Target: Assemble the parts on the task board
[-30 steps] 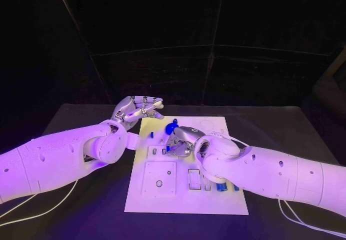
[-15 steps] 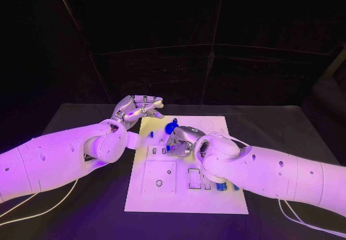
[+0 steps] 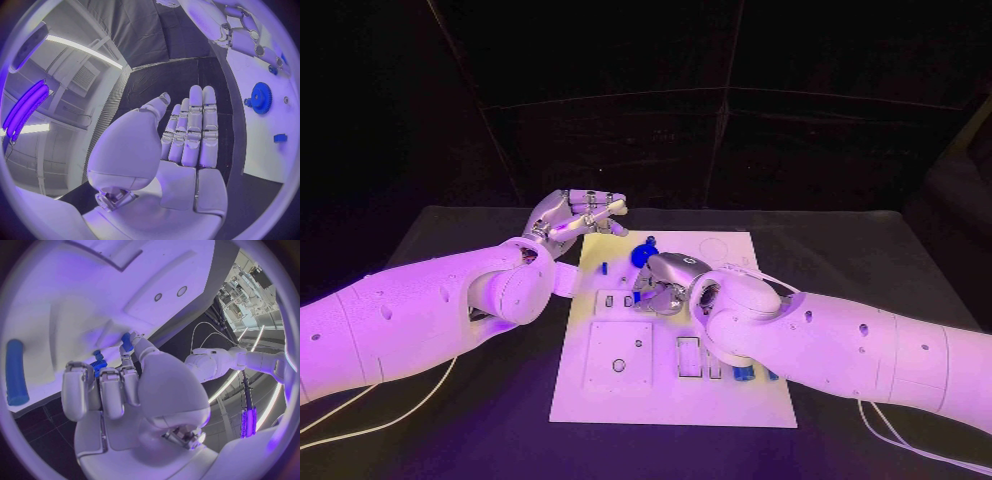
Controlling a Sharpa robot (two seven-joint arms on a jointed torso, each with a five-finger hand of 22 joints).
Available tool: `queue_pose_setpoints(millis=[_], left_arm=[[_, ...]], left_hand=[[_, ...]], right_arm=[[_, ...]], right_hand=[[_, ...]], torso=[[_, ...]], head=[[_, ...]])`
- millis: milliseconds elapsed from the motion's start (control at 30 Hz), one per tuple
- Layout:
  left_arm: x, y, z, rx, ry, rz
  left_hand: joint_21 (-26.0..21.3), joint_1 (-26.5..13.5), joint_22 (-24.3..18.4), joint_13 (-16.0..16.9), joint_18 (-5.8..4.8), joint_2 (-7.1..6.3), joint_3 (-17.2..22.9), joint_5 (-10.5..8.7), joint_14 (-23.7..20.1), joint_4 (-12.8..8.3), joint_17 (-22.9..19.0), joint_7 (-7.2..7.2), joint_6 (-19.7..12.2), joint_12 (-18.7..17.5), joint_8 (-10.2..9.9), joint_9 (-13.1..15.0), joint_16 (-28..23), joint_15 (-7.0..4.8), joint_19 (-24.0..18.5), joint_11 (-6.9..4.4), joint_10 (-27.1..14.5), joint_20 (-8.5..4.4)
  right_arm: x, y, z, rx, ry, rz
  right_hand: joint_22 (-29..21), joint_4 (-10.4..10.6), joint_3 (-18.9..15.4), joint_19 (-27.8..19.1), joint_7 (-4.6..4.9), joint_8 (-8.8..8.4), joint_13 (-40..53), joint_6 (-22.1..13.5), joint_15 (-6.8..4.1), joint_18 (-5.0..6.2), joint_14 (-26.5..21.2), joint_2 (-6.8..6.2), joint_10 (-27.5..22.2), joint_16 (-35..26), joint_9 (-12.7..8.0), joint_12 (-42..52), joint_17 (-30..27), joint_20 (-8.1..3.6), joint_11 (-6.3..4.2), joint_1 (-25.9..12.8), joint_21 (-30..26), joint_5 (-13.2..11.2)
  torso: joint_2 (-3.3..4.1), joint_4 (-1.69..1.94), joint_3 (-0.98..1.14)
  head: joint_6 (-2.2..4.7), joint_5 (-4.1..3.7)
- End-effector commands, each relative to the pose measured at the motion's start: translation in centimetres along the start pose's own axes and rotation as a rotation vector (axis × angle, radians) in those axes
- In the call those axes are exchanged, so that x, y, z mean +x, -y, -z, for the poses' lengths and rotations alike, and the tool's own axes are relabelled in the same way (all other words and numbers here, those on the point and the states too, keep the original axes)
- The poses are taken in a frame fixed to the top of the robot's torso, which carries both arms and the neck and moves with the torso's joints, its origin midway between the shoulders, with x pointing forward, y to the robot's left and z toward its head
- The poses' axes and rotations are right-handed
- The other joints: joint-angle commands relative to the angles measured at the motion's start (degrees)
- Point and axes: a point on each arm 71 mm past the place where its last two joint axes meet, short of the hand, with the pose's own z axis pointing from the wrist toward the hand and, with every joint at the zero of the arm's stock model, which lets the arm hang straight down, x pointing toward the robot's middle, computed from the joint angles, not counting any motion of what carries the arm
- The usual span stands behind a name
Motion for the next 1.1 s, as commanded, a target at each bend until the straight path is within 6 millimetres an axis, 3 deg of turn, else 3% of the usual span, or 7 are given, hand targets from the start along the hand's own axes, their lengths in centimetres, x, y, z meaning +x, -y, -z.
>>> queue_pose_setpoints(millis=[33, 500, 733, 1100], left_arm=[[0.13, 0.13, -0.07, 0.008, -0.009, 0.005], [0.02, 0.10, -0.10, 0.006, -0.005, 0.003], [-0.16, 0.07, -0.12, 0.005, -0.002, 0.001], [-0.38, 0.04, -0.15, 0.005, 0.002, -0.001]], left_hand=[[0.3, 0.5, 0.1, 0.0, 0.69, 0.20, 0.3, -0.29, -0.2, 0.1, 0.1, 0.05, 0.5, -0.3, -0.4, 0.0, -0.3, 0.08, -0.1, 0.02, 0.3, -0.03], [0.4, 0.4, 0.1, 0.0, 0.68, 0.10, 0.3, -0.31, -0.2, 0.0, 0.2, 0.16, 0.4, -0.4, -0.5, 0.0, -0.4, 0.11, -0.1, 0.10, 0.2, -0.03], [0.4, 0.4, 0.1, 0.0, 0.67, 0.08, 0.3, -0.31, -0.2, 0.0, 0.3, 0.19, 0.3, -0.4, -0.6, 0.0, -0.4, 0.12, -0.2, 0.13, 0.1, -0.02], [0.4, 0.4, 0.1, 0.0, 0.67, 0.08, 0.3, -0.31, -0.2, 0.0, 0.3, 0.19, 0.3, -0.4, -0.6, 0.0, -0.4, 0.12, -0.2, 0.13, 0.1, -0.02]], right_arm=[[0.81, 0.50, 0.14, 0.028, -0.048, 0.026], [0.67, 0.38, 0.13, 0.025, -0.018, 0.022], [0.59, 0.36, 0.14, 0.025, -0.002, 0.021], [0.43, 0.29, 0.14, 0.024, 0.027, 0.015]], right_hand=[[1.7, 0.0, 0.1, -0.1, -0.06, -0.23, 9.0, 0.0, -0.08, -0.33, 5.4, -0.76, 1.5, -0.3, 0.0, -0.4, 13.1, -0.21, 0.11, -0.5, 0.0, 0.5], [1.6, 0.8, -0.7, -0.1, 0.56, -1.33, 8.8, -1.5, 0.37, -0.31, 5.4, -2.75, 1.3, -0.4, -0.4, -0.7, 12.9, 0.17, 0.66, -2.9, -0.1, 1.9], [1.5, 1.1, -1.1, -0.2, 0.78, -1.74, 8.7, -2.3, 0.56, -0.29, 5.4, -3.28, 1.2, -0.4, -0.5, -0.8, 12.9, 0.36, 0.87, -3.5, -0.2, 1.7], [1.4, 1.8, -2.1, -0.2, 1.12, -2.37, 8.3, -4.0, 0.89, -0.27, 5.4, -4.16, 0.9, -0.5, -0.8, -1.2, 12.8, 0.69, 1.23, -4.3, -0.2, 0.6]], torso=[[0.01, -0.01, -0.02], [0.04, -0.04, -0.03], [0.02, 0.09, -0.05], [0.05, -0.01, -0.03]], head=[[0.00, -0.11], [0.02, -0.11], [0.02, -0.19], [0.00, -0.15]])
